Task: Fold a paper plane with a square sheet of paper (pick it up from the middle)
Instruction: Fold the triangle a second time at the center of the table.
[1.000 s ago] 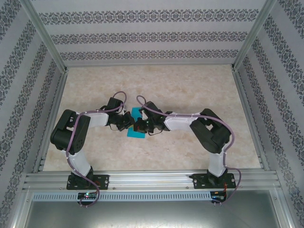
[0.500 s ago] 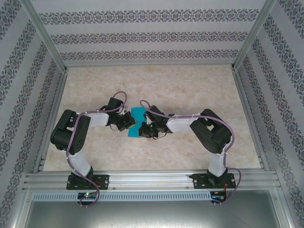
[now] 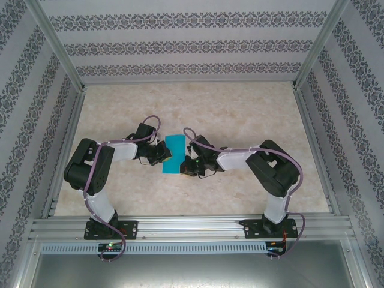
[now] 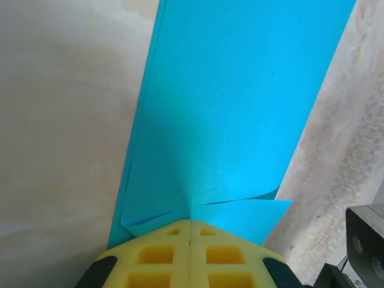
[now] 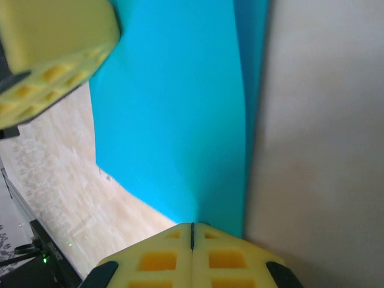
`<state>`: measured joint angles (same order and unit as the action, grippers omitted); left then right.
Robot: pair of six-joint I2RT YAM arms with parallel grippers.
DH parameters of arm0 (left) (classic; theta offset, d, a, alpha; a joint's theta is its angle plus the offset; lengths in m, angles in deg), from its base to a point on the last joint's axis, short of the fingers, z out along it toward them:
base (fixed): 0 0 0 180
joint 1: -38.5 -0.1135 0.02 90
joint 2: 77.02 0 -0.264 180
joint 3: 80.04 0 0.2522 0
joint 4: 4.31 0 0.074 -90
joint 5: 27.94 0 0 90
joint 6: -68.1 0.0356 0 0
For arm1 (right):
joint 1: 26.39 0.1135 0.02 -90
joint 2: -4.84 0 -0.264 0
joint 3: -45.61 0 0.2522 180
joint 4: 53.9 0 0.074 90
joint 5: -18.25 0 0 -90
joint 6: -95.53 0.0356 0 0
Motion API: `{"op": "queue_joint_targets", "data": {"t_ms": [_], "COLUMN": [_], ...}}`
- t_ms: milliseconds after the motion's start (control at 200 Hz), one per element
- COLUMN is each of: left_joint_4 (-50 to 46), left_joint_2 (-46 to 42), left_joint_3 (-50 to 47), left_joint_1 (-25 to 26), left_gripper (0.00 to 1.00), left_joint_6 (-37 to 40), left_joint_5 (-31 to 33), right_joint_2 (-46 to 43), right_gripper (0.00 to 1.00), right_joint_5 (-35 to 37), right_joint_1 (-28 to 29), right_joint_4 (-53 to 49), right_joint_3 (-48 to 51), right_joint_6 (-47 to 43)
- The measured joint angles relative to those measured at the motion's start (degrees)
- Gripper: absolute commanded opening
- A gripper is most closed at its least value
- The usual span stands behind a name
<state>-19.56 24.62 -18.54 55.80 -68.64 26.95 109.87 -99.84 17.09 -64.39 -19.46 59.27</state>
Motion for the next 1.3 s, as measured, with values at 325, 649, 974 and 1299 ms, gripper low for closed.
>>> {"op": "queue_joint_targets", "data": {"t_ms": [325, 649, 974, 1299], "left_joint_4": [0.0, -0.2, -0.2, -0.2], "left_joint_2": [0.0, 0.0, 0.0, 0.0], "left_joint_3": [0.0, 0.0, 0.0, 0.1], "left_joint_1": [0.0, 0.2, 0.3, 0.3], "left_gripper": [0.02, 0.02, 0.02, 0.02], "left_joint_6": [0.0, 0.0, 0.0, 0.0], "left_joint_5": [0.0, -0.1, 0.0, 0.0], "right_joint_2": [4.2, 6.3, 1.6, -2.2], "right_gripper": [0.0, 0.0, 0.01, 0.02], "right_joint_5": [-0.3, 0.0, 0.2, -0.7], "right_joint_1": [-0.3, -0.3, -0.3, -1.0], "right_joint_4": [-0.2, 5.0, 3.0, 8.7], "right_joint_3": [-10.2, -5.0, 0.1, 6.7], "right_joint_6": [-1.4, -0.7, 0.0, 2.8]}}
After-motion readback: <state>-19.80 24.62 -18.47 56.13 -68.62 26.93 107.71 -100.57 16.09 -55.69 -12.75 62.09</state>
